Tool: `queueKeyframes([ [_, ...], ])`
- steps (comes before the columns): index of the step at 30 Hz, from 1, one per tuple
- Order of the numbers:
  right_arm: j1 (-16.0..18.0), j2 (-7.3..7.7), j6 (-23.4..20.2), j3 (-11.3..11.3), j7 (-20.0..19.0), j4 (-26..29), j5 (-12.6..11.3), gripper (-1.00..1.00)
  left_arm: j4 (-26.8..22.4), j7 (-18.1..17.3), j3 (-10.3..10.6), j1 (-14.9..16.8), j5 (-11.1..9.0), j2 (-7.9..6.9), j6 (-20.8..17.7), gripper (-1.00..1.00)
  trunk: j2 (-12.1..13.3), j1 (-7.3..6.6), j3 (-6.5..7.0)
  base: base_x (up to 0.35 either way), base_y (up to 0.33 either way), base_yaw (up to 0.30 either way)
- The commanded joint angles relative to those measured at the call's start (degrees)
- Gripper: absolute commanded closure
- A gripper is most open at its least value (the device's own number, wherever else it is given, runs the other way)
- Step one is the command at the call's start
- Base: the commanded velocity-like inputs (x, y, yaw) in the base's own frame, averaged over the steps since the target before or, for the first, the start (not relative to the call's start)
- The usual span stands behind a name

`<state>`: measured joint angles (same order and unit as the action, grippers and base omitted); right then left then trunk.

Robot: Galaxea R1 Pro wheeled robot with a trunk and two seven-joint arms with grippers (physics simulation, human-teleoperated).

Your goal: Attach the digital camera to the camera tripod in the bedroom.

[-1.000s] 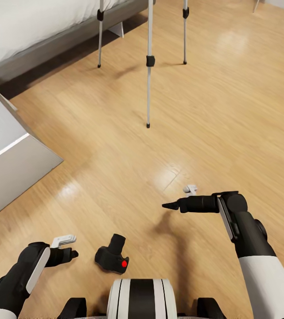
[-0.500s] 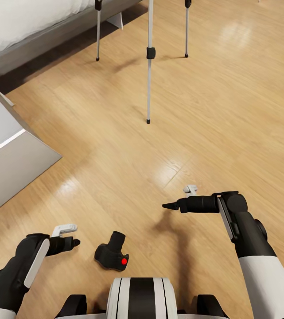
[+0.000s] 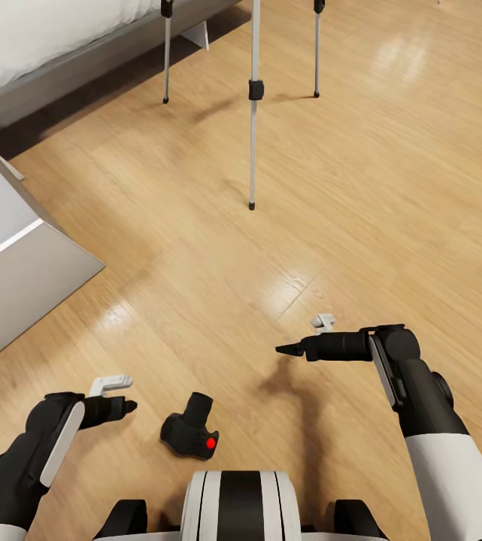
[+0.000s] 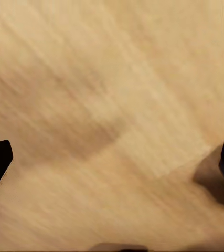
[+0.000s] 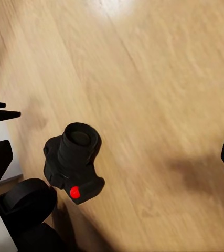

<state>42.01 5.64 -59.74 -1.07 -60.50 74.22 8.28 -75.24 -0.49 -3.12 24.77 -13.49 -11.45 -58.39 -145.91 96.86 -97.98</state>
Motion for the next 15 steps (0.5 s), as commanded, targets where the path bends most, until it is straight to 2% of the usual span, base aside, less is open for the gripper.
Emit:
queueKeyframes([
  [1,0.03,-0.02,-0.26,-0.08,-0.59,0.04,0.6,-1.0,-0.19,-0.01,-0.01,0.02,0.03,-0.01,-0.09,-1.0,-0.01,-0.01,-0.03,0.0,0.0,0.0],
  [9,0.01,-0.03,-0.26,-0.03,-0.58,0.04,0.61,-1.0,-0.99,2.74,0.19,0.02,2.78,0.18,0.91,-1.0,-0.01,-0.01,-0.03,0.0,0.0,0.0],
  [13,0.0,-0.02,-0.26,-0.04,-0.55,0.03,0.63,-1.0,-1.03,6.7,2.63,0.02,5.64,0.27,1.3,-1.0,-0.01,-0.01,-0.03,0.0,0.0,0.0],
  [15,0.0,-0.02,-0.26,-0.06,-0.56,0.01,0.63,-1.0,-1.0,8.15,5.24,0.02,7.12,0.08,1.46,-1.0,-0.01,-0.01,-0.03,0.0,0.0,0.0],
])
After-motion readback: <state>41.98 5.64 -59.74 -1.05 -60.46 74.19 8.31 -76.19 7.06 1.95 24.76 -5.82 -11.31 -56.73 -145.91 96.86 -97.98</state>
